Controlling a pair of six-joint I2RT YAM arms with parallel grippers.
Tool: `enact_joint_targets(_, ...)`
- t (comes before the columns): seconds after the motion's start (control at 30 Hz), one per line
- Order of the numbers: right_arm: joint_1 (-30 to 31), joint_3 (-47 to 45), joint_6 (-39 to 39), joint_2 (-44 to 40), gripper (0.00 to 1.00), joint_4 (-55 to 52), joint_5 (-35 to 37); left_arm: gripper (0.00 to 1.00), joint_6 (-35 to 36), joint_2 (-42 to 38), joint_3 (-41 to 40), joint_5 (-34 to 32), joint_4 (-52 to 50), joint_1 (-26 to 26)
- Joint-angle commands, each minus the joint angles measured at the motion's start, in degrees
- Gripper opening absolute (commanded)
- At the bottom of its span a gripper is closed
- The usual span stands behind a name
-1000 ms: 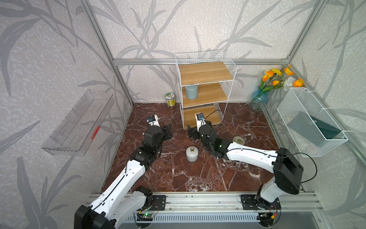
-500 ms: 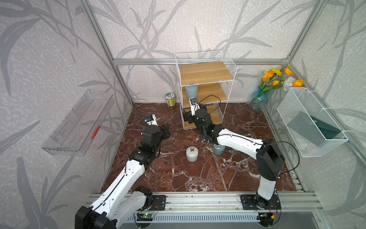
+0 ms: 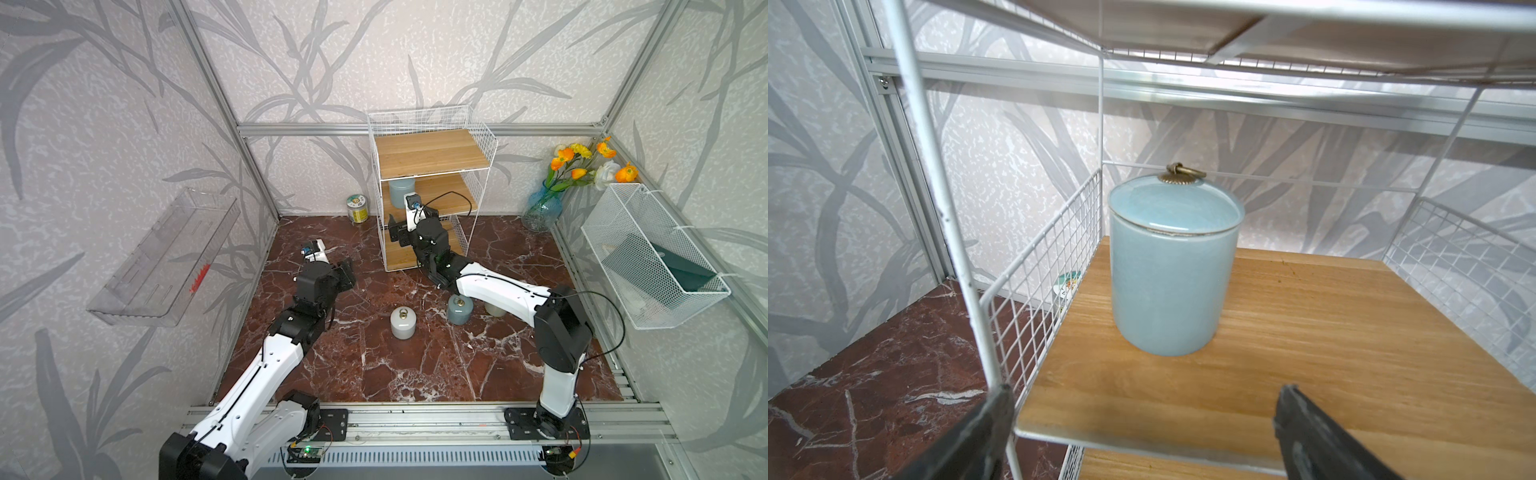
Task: Remove the tea canisters from the shelf
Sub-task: Pick up the tea canister from the shelf.
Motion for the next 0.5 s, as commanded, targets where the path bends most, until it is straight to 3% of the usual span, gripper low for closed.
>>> enact_joint_targets(0.0, -1.50, 3.30, -0.57, 2.67, 0.97, 2.69, -1.49, 0.57, 0.15, 0.14, 0.40, 0.68, 0.38, 0.33)
enact_joint_targets(0.47, -4.10, 11.87, -2.20, 11.64, 0.97, 5.20, -2.34, 0.57, 0.59, 0.28, 0.34, 0.18, 0.08, 1.06)
